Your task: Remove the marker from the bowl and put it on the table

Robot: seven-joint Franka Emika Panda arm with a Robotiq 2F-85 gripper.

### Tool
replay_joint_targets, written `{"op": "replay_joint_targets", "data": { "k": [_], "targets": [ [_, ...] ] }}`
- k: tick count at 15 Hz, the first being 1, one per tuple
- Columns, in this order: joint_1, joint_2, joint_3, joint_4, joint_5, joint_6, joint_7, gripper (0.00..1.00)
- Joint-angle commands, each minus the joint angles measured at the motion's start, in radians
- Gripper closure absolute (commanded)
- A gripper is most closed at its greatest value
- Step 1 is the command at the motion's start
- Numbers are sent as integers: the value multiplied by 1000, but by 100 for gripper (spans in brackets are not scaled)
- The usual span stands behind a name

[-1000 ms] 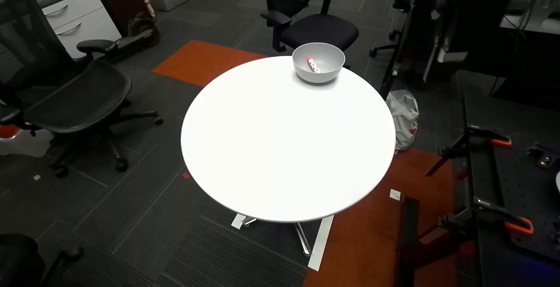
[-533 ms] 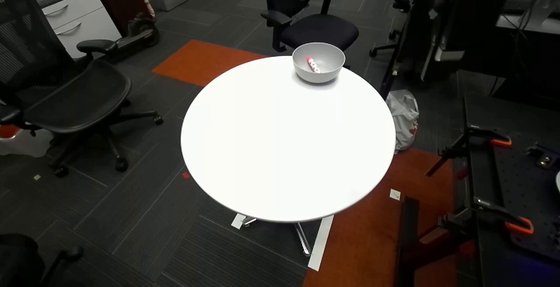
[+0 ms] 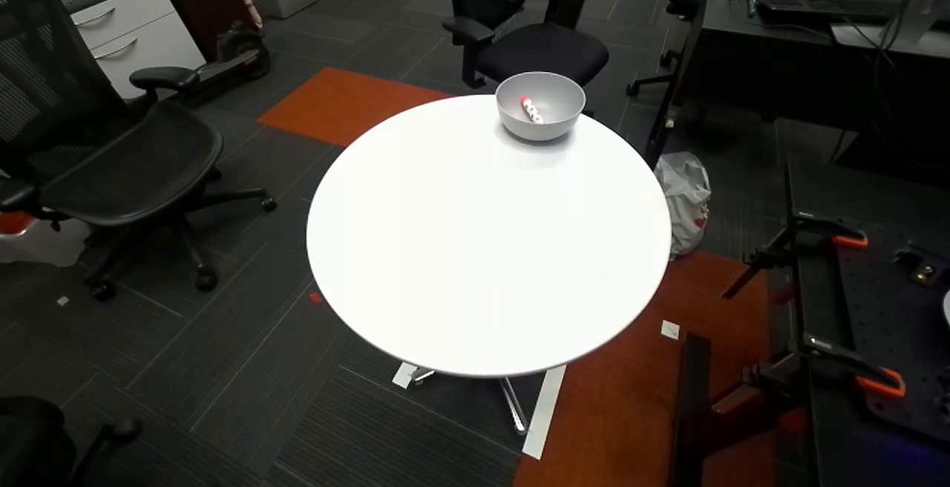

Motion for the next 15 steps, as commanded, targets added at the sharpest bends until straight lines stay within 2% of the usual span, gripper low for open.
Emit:
{"op": "replay_joint_targets", "data": {
  "k": [1,5,9,13,15],
  "targets": [
    [-67,135,-54,87,-11,143,62,0],
    [-112,281,-111,164,-22,328,164,0],
    [-91,431,-203,234,-148,461,411,0],
    [-6,538,-336,291,-279,398,682,0],
    [9,576,-357,310,-285,360,736,0]
  ]
}}
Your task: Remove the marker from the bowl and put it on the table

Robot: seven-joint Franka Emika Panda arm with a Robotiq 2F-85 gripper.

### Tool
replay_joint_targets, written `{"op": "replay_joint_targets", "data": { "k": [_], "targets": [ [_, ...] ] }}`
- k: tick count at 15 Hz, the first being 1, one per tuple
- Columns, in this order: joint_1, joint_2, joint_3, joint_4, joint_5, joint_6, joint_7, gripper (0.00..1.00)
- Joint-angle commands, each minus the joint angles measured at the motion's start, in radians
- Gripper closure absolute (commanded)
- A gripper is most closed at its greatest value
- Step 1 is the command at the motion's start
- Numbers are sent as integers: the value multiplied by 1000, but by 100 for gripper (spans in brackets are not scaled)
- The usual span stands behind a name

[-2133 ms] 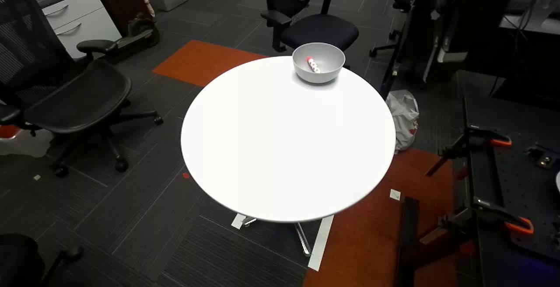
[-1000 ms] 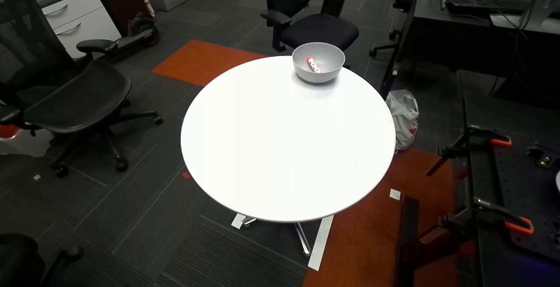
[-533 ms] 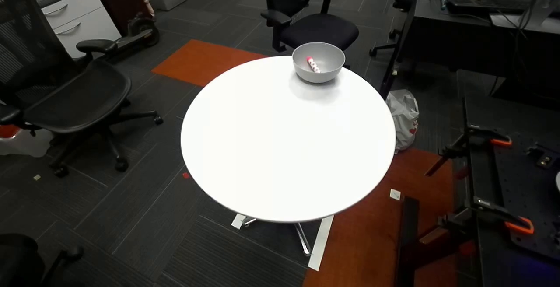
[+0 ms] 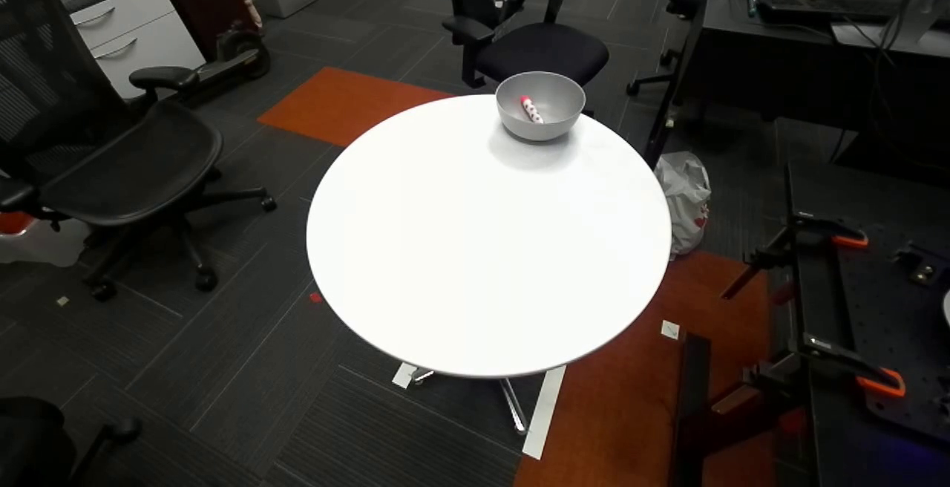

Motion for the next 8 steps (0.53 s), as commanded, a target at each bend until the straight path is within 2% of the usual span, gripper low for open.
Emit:
{"op": "replay_joint_targets", "data": {
  "k": [1,8],
  "targets": [
    [44,70,-46,67,-19,-95,116,0],
    [-11,109,7,116,49,-272,59,0]
  ]
}}
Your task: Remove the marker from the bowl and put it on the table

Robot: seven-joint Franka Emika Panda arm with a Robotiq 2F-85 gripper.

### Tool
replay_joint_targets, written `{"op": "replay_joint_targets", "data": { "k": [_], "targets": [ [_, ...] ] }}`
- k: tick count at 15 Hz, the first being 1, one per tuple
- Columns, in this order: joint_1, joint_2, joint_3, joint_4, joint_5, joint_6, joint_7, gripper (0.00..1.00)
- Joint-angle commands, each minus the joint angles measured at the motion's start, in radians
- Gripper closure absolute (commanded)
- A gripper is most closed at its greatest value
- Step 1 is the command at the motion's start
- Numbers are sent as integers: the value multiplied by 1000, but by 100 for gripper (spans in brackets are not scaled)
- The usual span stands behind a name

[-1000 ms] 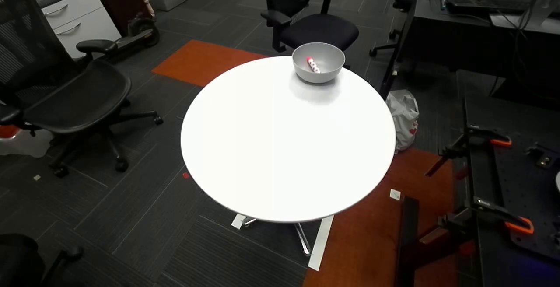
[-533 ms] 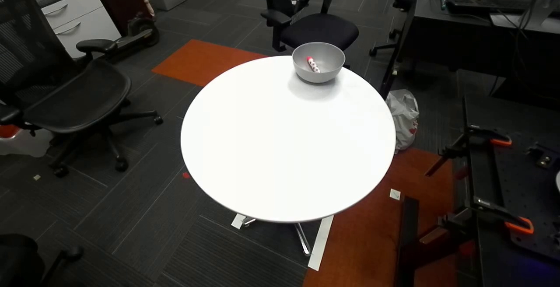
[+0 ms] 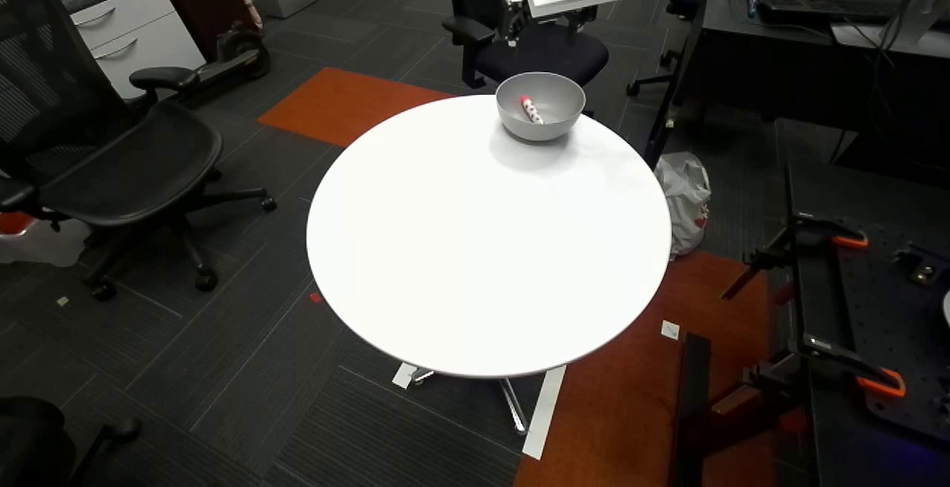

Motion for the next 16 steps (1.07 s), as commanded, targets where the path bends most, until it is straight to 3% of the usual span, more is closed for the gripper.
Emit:
{"op": "replay_joint_targets", "data": {
  "k": [1,8,16],
  "targets": [
    [-41,16,39,44,53,-91,-38,0],
    [-95,50,101,9,170,-20,-135,0],
    [-125,126,98,28,233,26,-196,0]
  ]
}}
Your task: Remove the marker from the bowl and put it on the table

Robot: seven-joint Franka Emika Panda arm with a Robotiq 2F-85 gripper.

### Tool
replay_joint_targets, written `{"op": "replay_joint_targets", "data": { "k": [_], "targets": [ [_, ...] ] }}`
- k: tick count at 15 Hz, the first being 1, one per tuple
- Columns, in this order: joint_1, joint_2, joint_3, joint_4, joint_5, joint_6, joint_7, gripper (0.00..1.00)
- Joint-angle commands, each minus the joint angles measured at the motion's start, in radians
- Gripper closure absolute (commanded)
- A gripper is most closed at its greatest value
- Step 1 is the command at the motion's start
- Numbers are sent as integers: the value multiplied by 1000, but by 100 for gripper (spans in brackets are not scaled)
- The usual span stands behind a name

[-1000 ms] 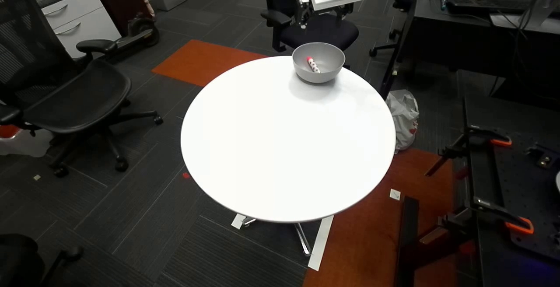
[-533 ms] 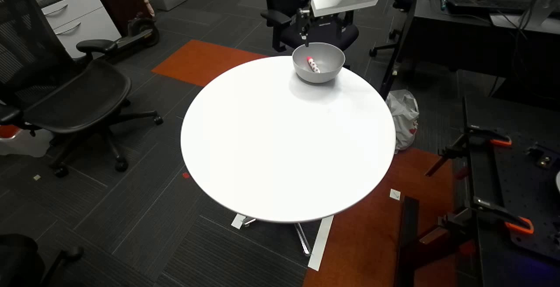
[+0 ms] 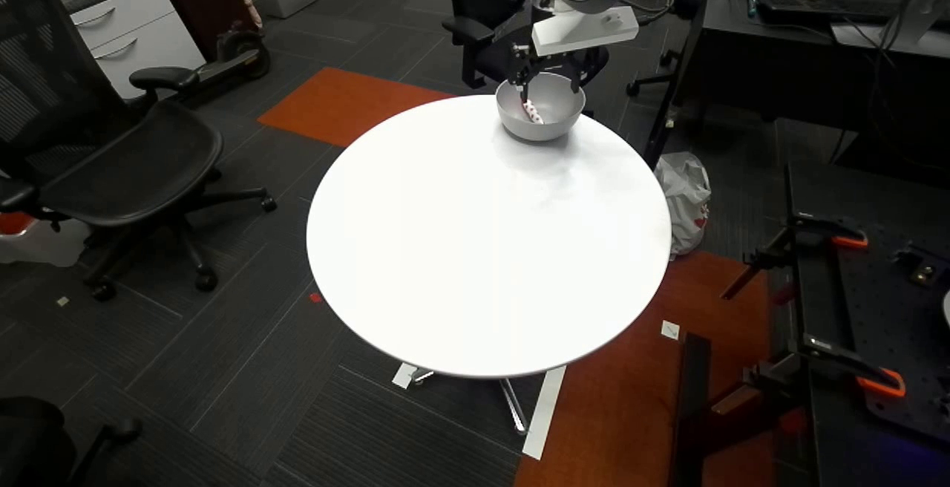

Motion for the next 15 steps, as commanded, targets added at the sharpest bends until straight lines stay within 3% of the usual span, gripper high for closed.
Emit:
{"op": "replay_joint_targets", "data": {
  "k": [1,15],
  "targets": [
    [-32,26,8,18,44,39,-56,0],
    [-73,122,8,92,116,57,-132,0]
  ]
}}
